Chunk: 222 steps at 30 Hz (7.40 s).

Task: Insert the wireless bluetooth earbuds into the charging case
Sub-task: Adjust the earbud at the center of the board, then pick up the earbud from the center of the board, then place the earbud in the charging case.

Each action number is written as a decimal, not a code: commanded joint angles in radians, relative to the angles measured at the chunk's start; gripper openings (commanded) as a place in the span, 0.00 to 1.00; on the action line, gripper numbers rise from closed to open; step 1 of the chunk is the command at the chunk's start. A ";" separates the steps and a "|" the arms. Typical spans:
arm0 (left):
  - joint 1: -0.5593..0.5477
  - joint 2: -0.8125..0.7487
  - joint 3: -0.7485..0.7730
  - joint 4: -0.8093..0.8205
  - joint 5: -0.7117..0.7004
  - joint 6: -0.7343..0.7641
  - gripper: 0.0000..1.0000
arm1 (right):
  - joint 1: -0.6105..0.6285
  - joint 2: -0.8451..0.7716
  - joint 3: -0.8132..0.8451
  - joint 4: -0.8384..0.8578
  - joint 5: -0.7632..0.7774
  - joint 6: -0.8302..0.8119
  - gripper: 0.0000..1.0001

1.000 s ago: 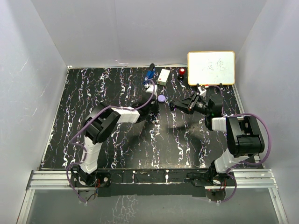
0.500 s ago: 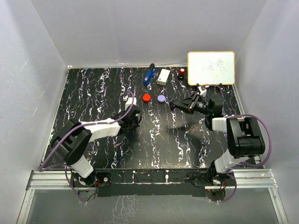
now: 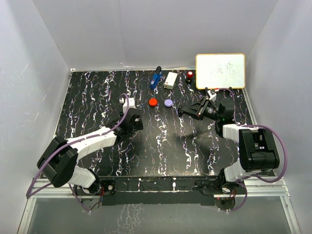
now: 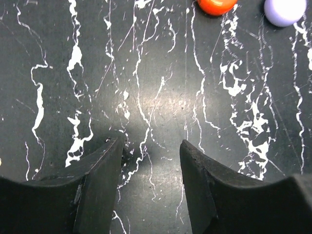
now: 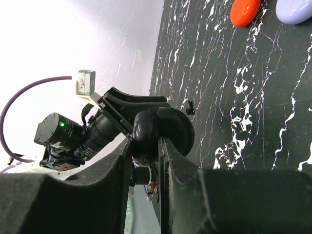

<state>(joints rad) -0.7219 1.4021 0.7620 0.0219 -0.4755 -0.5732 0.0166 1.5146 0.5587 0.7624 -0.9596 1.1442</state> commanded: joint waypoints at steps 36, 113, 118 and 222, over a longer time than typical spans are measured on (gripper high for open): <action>0.001 0.132 -0.100 0.005 0.140 -0.073 0.50 | 0.017 -0.052 0.005 -0.081 0.032 -0.104 0.00; 0.143 0.221 0.120 -0.148 0.304 0.304 0.50 | 0.017 -0.029 0.003 -0.075 0.025 -0.112 0.00; 0.156 0.231 0.107 -0.134 0.306 0.303 0.49 | 0.017 -0.029 0.003 -0.076 0.024 -0.112 0.00; 0.058 0.280 -0.181 1.764 0.807 0.325 0.00 | 0.210 0.158 0.040 0.267 0.091 0.204 0.00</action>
<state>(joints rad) -0.6205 1.6993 0.5457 1.5478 0.2733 -0.3222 0.2176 1.6505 0.5655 0.9115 -0.8845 1.3033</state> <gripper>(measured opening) 0.182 0.230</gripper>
